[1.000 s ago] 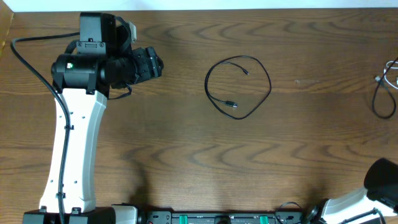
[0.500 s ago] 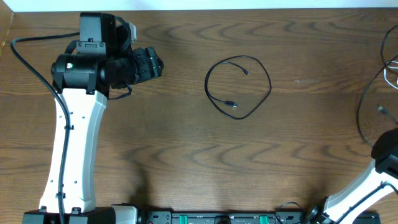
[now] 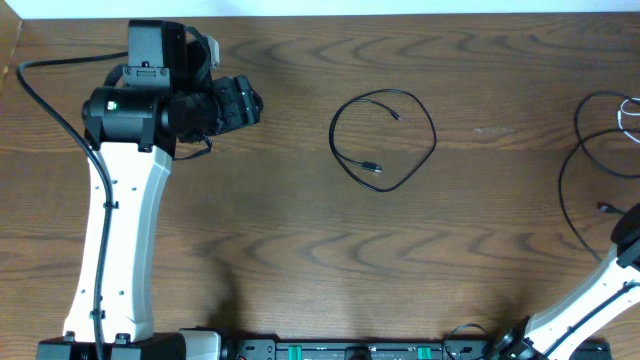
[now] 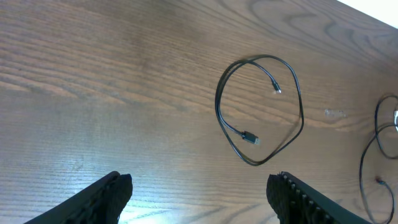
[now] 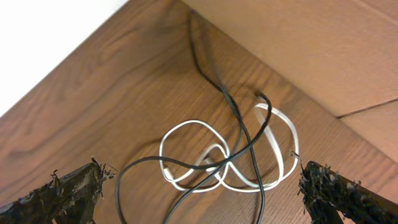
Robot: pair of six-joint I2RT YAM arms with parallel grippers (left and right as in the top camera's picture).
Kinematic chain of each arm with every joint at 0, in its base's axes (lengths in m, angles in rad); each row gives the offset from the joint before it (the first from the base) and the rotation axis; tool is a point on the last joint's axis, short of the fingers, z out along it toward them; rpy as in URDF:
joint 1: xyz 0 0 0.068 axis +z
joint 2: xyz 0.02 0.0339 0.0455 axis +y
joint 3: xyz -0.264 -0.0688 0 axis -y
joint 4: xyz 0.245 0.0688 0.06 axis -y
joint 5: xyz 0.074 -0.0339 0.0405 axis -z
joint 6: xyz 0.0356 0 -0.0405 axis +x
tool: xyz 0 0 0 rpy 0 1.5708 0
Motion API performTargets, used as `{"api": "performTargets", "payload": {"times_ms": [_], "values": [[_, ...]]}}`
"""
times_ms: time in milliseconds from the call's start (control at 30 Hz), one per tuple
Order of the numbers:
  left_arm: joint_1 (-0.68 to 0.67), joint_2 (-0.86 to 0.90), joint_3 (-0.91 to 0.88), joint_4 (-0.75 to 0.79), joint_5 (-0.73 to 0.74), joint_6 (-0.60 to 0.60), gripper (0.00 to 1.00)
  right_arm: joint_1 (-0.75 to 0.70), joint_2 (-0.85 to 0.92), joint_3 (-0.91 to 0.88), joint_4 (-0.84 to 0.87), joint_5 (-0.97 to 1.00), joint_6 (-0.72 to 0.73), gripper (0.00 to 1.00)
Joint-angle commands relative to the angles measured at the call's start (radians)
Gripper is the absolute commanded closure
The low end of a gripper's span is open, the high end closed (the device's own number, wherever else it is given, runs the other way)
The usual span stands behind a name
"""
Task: Untangle cables
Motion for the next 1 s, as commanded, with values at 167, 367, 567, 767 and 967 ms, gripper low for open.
{"api": "performTargets", "payload": {"times_ms": [167, 367, 567, 767, 967], "values": [[0.004, 0.002, 0.005, 0.000, -0.003, 0.017, 0.24, 0.007, -0.135, 0.011, 0.008, -0.322, -0.012, 0.01], [0.004, 0.002, 0.005, 0.001, -0.047, 0.021, 0.24, 0.062, -0.214, 0.011, -0.048, -0.376, -0.046, 0.01], [0.004, 0.002, 0.005, 0.000, -0.066, 0.043, 0.24, 0.164, -0.235, 0.011, -0.142, -0.406, -0.053, 0.01], [0.004, 0.002, 0.005, 0.000, -0.138, 0.043, 0.24, 0.313, -0.223, 0.010, -0.238, -0.443, -0.104, 0.01], [0.004, 0.002, 0.005, 0.000, -0.205, 0.043, 0.23, 0.477, -0.222, -0.064, -0.267, -0.438, -0.174, 0.05]]}}
